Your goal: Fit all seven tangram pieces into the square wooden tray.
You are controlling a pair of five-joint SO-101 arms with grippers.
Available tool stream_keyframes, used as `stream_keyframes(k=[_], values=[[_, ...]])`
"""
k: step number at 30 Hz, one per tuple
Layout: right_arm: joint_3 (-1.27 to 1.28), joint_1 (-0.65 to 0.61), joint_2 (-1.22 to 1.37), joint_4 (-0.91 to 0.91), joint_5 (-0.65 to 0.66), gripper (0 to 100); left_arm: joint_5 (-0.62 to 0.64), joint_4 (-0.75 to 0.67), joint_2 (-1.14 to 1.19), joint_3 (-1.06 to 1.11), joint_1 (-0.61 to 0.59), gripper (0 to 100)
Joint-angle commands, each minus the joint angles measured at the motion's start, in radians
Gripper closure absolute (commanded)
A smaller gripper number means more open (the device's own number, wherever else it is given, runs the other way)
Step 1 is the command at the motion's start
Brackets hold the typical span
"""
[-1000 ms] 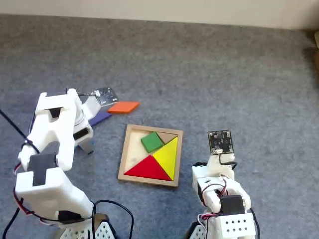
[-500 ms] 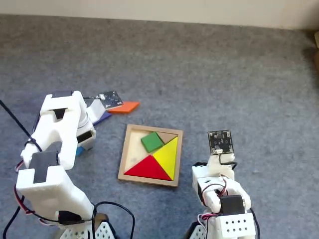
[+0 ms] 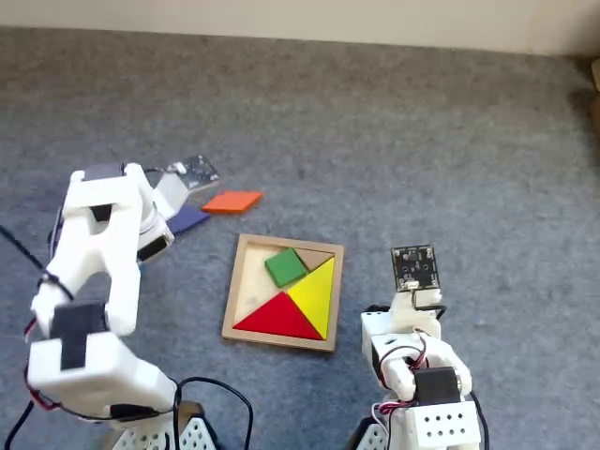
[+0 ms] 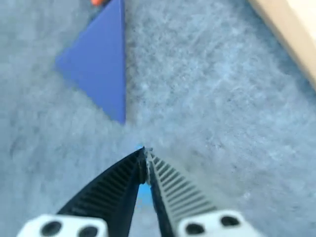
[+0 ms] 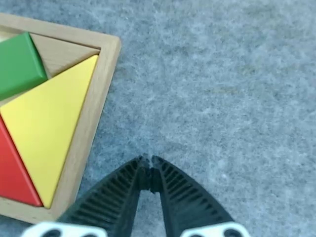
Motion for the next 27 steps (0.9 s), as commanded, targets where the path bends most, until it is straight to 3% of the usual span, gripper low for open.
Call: stream_keyframes(k=[1, 4, 14, 20, 27], values=[[0.148, -0.007, -0.01, 0.005, -0.005, 98.0, 0.141, 0.043, -0.154, -0.045, -0.024, 86], [0.148, -0.007, -0.01, 0.005, -0.005, 98.0, 0.192, 0.037, -0.229, -0.038, -0.081, 77], [0.148, -0.007, -0.01, 0.005, -0.005, 98.0, 0.19, -0.025, -0.177, 0.047, -0.228, 77], [0.148, -0.007, -0.01, 0.005, -0.005, 98.0, 0.192, -0.115, -0.018, 0.054, -0.245, 77], [0.148, -0.007, -0.01, 0.005, -0.005, 98.0, 0.195, -0.121, 0.065, 0.058, -0.197, 79]])
